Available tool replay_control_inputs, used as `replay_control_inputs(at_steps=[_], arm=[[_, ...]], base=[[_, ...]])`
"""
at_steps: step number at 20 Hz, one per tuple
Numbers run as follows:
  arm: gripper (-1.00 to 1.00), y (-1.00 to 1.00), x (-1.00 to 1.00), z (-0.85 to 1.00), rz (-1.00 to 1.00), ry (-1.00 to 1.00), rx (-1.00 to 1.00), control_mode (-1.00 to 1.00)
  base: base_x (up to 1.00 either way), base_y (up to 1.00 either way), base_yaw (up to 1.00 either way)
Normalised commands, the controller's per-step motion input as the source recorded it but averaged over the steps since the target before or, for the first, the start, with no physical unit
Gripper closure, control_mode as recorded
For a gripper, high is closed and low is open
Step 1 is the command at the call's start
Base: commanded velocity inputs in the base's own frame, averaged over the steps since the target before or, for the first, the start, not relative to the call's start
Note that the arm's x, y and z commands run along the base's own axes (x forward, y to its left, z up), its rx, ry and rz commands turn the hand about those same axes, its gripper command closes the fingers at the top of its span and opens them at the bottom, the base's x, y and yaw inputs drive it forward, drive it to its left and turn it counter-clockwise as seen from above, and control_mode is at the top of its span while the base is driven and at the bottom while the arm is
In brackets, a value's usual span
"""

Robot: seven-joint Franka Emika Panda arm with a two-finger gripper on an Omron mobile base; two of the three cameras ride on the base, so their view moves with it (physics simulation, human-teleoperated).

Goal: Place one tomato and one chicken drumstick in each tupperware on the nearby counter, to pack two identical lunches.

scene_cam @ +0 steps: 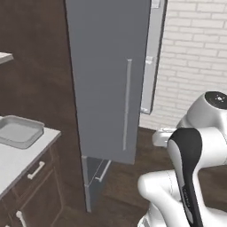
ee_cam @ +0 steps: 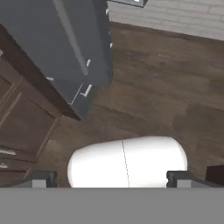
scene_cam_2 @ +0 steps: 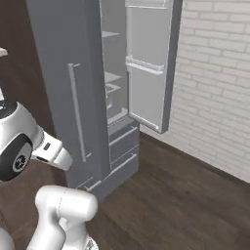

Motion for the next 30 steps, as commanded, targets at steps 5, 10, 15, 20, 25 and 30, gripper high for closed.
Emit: replay_control_inputs(at_steps=[5,10,15,20,25,30], arm=[[-1.0,0.0,0.0,0.0,0.0,0.0,0.0,1.0],[-1.0,0.0,0.0,0.0,0.0,0.0,0.0,1.0],[-1.0,0.0,0.0,0.0,0.0,0.0,0.0,1.0],[-1.0,0.0,0.0,0.0,0.0,0.0,0.0,1.0],[-1.0,0.0,0.0,0.0,0.0,0.0,0.0,1.0],[-1.0,0.0,0.0,0.0,0.0,0.0,0.0,1.0]], base=[[0.25,-1.0,-0.37],[0.3,-0.97,-0.21],[0.97,-0.72,0.0],[1.0,-0.82,-0.02],[1.0,-0.55,0.0],[0.79,-0.31,0.11]])
